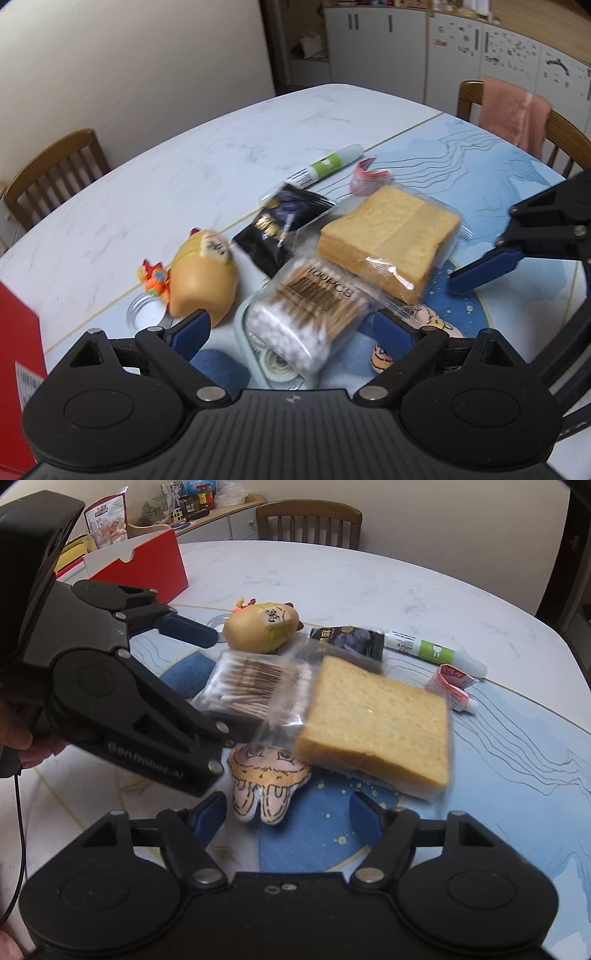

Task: Organize objects
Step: 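Grasp the cotton-swab pack with the left gripper while the right grasps the cartoon cushion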

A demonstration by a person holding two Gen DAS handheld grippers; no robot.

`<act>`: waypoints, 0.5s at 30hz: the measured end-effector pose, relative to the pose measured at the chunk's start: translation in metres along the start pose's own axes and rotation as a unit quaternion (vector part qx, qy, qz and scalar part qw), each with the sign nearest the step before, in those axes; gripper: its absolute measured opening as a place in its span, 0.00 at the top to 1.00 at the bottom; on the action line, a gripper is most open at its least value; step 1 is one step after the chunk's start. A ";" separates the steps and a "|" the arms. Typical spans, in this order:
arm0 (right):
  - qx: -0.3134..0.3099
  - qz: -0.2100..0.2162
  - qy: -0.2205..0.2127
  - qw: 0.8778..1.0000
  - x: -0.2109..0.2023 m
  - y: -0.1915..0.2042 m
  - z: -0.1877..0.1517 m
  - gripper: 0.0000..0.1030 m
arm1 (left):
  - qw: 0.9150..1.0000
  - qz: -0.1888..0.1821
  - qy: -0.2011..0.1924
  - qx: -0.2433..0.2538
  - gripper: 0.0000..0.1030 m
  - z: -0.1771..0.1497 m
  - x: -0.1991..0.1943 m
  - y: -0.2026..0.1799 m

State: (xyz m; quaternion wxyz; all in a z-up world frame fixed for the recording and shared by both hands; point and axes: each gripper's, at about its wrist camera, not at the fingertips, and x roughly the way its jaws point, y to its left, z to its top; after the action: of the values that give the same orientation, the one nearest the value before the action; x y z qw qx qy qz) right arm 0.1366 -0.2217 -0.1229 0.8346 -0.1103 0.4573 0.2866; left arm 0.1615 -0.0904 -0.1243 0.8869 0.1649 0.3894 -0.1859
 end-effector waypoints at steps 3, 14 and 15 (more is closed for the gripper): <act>-0.009 0.000 -0.002 1.000 0.003 0.003 0.002 0.41 | 1.000 -0.005 -0.002 0.004 0.13 0.001 0.001 -0.001; -0.014 0.005 -0.008 1.000 0.006 0.007 0.005 0.55 | 1.000 -0.016 0.008 0.002 0.48 0.002 0.000 0.001; -0.014 0.006 -0.008 1.000 0.006 0.008 0.005 0.55 | 1.000 -0.016 0.009 0.000 0.49 0.002 -0.001 0.002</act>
State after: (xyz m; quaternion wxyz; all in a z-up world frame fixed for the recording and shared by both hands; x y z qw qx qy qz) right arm 0.1382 -0.2109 -0.1245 0.8348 -0.1168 0.4474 0.2987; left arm 0.1628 -0.0897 -0.1223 0.8802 0.1608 0.4002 -0.1984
